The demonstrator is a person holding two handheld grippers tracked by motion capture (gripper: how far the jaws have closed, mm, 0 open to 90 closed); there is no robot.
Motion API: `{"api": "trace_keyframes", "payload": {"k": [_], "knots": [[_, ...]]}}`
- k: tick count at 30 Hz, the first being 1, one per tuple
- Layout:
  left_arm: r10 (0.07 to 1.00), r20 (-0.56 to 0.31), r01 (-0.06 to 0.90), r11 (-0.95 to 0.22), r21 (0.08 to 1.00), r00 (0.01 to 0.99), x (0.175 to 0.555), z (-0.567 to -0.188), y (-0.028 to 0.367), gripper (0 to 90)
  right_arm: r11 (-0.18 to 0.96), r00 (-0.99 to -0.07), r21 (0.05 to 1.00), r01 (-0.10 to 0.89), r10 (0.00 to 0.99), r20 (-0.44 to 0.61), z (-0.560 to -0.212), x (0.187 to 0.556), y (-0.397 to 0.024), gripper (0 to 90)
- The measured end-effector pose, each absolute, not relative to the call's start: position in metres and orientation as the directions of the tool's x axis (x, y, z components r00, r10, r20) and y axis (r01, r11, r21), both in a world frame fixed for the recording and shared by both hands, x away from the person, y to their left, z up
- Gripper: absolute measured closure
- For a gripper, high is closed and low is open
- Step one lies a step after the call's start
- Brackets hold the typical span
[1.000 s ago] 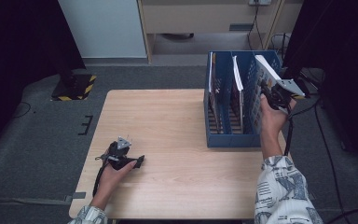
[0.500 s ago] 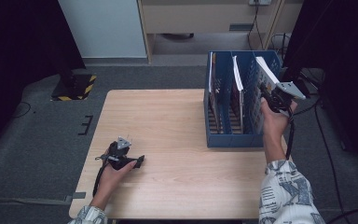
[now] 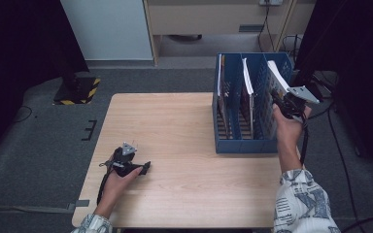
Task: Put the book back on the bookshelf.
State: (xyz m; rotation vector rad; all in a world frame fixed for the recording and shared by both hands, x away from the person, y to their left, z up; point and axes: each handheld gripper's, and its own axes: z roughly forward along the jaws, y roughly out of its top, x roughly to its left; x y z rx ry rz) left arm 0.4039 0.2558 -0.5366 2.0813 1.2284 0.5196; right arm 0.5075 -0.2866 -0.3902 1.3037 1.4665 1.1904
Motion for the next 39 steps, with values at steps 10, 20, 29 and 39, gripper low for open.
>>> {"api": "trace_keyframes", "payload": {"k": [10, 20, 29, 39], "knots": [[0.877, 0.008, 0.616, -0.344, 0.709, 0.481, 0.404, -0.537, 0.256, 5.1, 0.030, -0.161, 0.983, 0.179, 0.987, -0.001, -0.384, 0.507, -0.286, 72.6], [0.877, 0.007, 0.616, -0.344, 0.709, 0.481, 0.404, -0.537, 0.256, 5.1, 0.009, -0.146, 0.987, 0.160, 0.989, 0.015, -0.381, 0.508, -0.289, 73.4], [0.877, 0.007, 0.616, -0.344, 0.709, 0.481, 0.404, -0.537, 0.256, 5.1, 0.016, -0.110, 0.989, 0.147, 0.994, 0.001, -0.375, 0.514, -0.291, 73.5], [0.877, 0.007, 0.616, -0.344, 0.709, 0.481, 0.404, -0.537, 0.256, 5.0, 0.042, -0.053, 0.991, 0.126, 0.998, -0.036, -0.366, 0.523, -0.294, 73.5]]}}
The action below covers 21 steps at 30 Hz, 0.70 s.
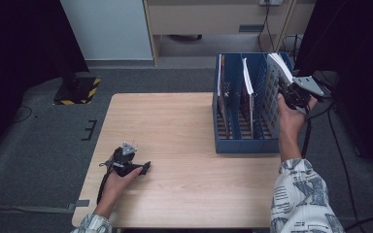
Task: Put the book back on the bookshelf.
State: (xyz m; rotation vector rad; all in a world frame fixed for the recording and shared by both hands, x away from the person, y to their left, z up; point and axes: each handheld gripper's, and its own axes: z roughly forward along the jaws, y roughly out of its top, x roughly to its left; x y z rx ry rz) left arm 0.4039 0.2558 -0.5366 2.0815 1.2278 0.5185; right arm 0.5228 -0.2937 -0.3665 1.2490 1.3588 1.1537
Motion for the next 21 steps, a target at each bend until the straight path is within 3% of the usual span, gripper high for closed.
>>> {"api": "trace_keyframes", "payload": {"k": [4, 21], "knots": [[0.876, 0.006, 0.616, -0.344, 0.709, 0.482, 0.404, -0.537, 0.256, 5.0, 0.073, -0.037, 0.989, 0.126, 0.997, -0.068, -0.366, 0.525, -0.294, 73.5], [0.876, 0.007, 0.616, -0.345, 0.708, 0.482, 0.404, -0.537, 0.256, 4.9, 0.037, -0.021, 0.990, 0.133, 0.999, -0.034, -0.388, 0.524, -0.295, 73.3]]}}
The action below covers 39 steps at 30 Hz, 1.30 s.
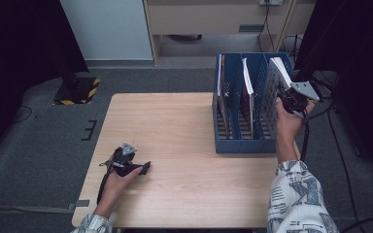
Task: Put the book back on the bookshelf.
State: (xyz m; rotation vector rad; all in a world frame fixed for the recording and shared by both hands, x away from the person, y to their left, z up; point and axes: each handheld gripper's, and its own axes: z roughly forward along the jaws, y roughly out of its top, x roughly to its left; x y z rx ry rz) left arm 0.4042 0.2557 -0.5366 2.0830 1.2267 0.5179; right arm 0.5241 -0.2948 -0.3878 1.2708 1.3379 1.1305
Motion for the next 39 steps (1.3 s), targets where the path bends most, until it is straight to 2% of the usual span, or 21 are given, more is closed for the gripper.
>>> {"api": "trace_keyframes", "payload": {"k": [10, 23, 31, 34, 39], "knots": [[0.876, 0.007, 0.616, -0.345, 0.709, 0.482, 0.404, -0.537, 0.256, 4.9, 0.044, -0.077, 0.991, 0.127, 0.996, -0.034, -0.391, 0.519, -0.288, 72.3], [0.876, 0.007, 0.616, -0.345, 0.708, 0.482, 0.404, -0.537, 0.256, 4.9, 0.044, -0.125, 0.988, 0.149, 0.992, -0.025, -0.392, 0.517, -0.279, 64.5], [0.876, 0.007, 0.616, -0.345, 0.708, 0.482, 0.404, -0.537, 0.256, 5.0, 0.042, -0.141, 0.986, 0.164, 0.990, -0.018, -0.394, 0.516, -0.279, 57.0], [0.876, 0.007, 0.616, -0.345, 0.708, 0.482, 0.404, -0.537, 0.256, 4.9, 0.036, -0.141, 0.985, 0.167, 0.990, -0.012, -0.394, 0.515, -0.279, 50.4], [0.876, 0.007, 0.616, -0.345, 0.708, 0.482, 0.404, -0.537, 0.256, 4.9, 0.050, -0.149, 0.985, 0.164, 0.988, -0.025, -0.391, 0.513, -0.277, 45.6]]}}
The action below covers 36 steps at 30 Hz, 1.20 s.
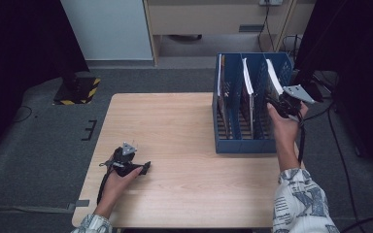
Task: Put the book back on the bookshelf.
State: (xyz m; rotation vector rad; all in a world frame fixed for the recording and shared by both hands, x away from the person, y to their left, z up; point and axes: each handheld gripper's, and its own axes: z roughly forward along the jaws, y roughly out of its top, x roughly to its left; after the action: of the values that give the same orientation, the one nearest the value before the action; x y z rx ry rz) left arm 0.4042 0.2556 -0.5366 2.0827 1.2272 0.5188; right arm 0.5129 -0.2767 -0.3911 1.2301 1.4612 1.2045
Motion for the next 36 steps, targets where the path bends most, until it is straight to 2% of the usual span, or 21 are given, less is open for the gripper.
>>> {"api": "trace_keyframes", "payload": {"k": [22, 36], "knots": [[0.876, 0.007, 0.616, -0.345, 0.708, 0.482, 0.404, -0.537, 0.256, 4.9, 0.050, -0.178, 0.982, 0.179, 0.984, -0.018, -0.393, 0.498, -0.278, 36.4], [0.876, 0.007, 0.616, -0.344, 0.708, 0.481, 0.404, -0.537, 0.256, 4.9, 0.031, -0.208, 0.978, 0.205, 0.978, 0.012, -0.394, 0.474, -0.278, 21.8]]}}
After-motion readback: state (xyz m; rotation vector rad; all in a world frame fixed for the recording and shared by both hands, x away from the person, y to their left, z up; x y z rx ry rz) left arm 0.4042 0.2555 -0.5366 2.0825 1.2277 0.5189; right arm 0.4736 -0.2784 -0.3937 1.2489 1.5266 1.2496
